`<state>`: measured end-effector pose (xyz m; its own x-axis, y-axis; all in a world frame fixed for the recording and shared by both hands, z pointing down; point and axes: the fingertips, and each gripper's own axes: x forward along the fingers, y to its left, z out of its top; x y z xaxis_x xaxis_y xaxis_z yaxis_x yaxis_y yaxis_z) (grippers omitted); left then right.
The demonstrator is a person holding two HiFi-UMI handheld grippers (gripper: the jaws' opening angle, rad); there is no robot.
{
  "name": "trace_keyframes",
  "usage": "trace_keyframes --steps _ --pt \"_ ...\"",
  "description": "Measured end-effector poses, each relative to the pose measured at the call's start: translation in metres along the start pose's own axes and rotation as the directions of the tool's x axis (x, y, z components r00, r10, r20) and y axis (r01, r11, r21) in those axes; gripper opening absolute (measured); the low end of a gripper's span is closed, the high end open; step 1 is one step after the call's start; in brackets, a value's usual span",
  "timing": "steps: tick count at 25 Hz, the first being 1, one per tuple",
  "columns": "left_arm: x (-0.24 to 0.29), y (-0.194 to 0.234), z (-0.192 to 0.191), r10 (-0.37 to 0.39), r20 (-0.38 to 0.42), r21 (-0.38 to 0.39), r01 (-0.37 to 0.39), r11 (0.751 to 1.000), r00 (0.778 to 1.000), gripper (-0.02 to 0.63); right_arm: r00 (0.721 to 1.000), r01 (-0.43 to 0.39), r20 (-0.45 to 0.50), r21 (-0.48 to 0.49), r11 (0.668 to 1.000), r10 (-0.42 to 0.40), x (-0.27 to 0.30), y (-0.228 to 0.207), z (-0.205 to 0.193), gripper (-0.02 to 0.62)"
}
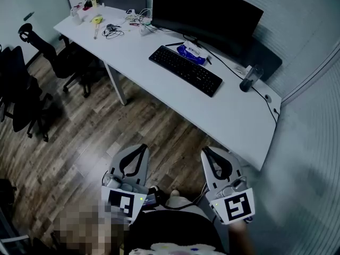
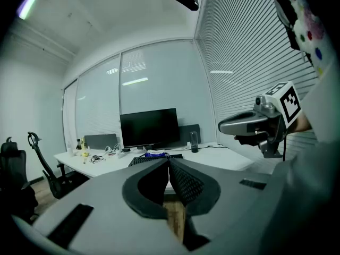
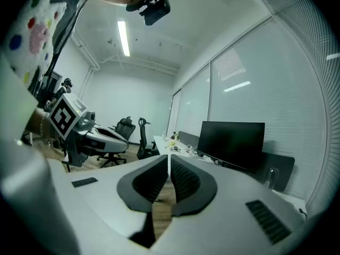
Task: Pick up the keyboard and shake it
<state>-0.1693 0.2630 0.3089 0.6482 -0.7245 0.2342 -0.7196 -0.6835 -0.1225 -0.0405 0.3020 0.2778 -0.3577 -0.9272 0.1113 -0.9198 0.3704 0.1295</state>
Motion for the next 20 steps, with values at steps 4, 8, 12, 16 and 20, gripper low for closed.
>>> trace_keyframes --steps 4,8,12,16,20 --pt "0.001 0.006 0.001 0.0 0.011 -0.003 0.0 1.0 1.0 0.02 1.0 -0.014 -0.02 -0.018 1.0 0.014 0.002 0.001 -0.005 0.043" --pt "0.001 0.017 0.004 0.002 0.026 0.0 -0.002 1.0 1.0 0.02 0.999 0.018 0.032 -0.003 1.0 -0.018 0.013 0.006 0.01 0.043" --pt "-0.003 0.03 0.005 0.005 0.04 0.005 -0.005 1.0 0.999 0.02 0.999 -0.001 0.044 -0.044 0.999 0.003 0.02 0.019 0.018 0.043" --pt "-0.008 0.042 0.005 0.008 0.051 0.007 -0.008 1.0 0.999 0.02 0.999 -0.009 0.035 -0.069 0.998 0.011 0.024 0.027 0.021 0.041" --pt "-0.012 0.05 0.002 0.003 0.052 0.027 -0.004 1.0 0.999 0.02 0.999 0.019 0.033 -0.078 0.997 -0.016 0.029 0.029 0.019 0.042"
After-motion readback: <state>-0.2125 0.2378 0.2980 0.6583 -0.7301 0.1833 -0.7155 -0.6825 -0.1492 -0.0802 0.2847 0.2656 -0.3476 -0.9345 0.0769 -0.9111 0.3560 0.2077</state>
